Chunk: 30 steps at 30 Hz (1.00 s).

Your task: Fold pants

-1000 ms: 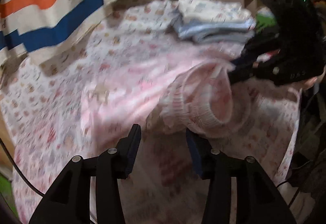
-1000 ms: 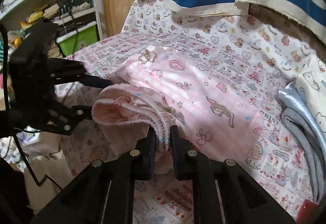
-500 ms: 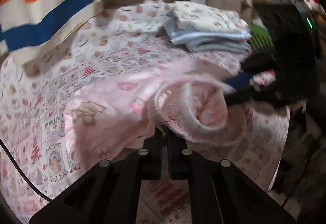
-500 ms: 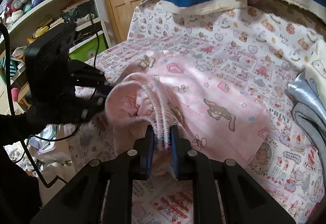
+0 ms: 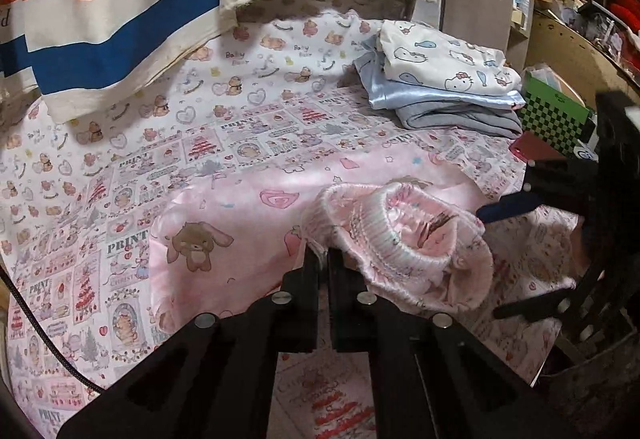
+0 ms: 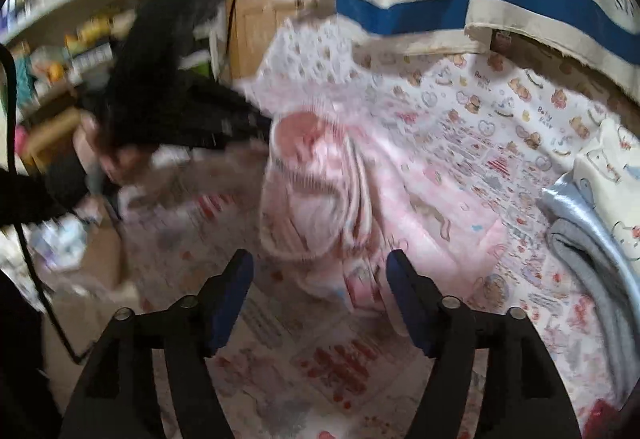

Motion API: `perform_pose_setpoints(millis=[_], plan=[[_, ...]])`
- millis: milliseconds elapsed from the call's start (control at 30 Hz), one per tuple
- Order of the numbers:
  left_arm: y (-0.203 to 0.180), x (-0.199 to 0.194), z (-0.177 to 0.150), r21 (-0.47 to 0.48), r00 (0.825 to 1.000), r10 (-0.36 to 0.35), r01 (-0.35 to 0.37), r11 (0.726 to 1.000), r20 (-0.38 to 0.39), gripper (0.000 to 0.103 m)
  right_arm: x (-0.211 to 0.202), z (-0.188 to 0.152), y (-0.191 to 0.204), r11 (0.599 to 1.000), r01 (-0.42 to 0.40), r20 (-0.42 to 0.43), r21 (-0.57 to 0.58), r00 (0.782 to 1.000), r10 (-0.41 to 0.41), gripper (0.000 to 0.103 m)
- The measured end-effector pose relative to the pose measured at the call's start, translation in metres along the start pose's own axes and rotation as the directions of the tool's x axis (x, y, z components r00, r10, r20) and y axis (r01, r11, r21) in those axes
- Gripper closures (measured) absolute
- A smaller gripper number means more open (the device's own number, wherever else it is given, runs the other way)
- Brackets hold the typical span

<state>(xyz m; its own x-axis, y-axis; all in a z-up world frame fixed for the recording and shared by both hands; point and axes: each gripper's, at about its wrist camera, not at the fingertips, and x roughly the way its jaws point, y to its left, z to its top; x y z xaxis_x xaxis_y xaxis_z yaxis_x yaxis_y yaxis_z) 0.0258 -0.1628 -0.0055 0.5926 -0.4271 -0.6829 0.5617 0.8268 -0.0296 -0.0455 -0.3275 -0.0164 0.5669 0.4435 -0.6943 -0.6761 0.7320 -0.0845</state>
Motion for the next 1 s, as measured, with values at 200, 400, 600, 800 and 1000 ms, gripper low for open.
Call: perform_pose_setpoints(millis=[200, 400, 600, 800, 1000], plan=[[0.001, -0.007, 0.003, -0.016, 0.995, 0.093, -0.093, 0.996, 0.018, 0.1, 0.001, 0.01, -0.007, 0.993, 0.016, 0.091, 0.118, 0.996, -0.027, 0.086], [0.006, -0.018, 0.014, -0.065, 0.99, 0.129, -0.125, 0.99, 0.063, 0.1, -0.012, 0.032, -0.031, 0.935, 0.111, 0.159, 0.337, 0.972, -0.172, 0.091], [0.01, -0.013, 0.037, -0.097, 0.984, 0.158, -0.15, 0.984, 0.084, 0.1, -0.008, 0.053, -0.048, 0.867, 0.187, 0.149, 0.462, 0.947, -0.284, 0.091], [0.022, 0.008, 0.054, -0.144, 0.983, 0.177, -0.169, 0.975, 0.047, 0.1, 0.014, 0.061, -0.078, 0.797, 0.228, 0.08, 0.559, 0.942, -0.325, 0.091], [0.038, 0.039, 0.052, -0.187, 0.985, 0.168, -0.173, 0.967, -0.044, 0.099, 0.04, 0.058, -0.094, 0.748, 0.234, 0.021, 0.621, 0.949, -0.314, 0.091]])
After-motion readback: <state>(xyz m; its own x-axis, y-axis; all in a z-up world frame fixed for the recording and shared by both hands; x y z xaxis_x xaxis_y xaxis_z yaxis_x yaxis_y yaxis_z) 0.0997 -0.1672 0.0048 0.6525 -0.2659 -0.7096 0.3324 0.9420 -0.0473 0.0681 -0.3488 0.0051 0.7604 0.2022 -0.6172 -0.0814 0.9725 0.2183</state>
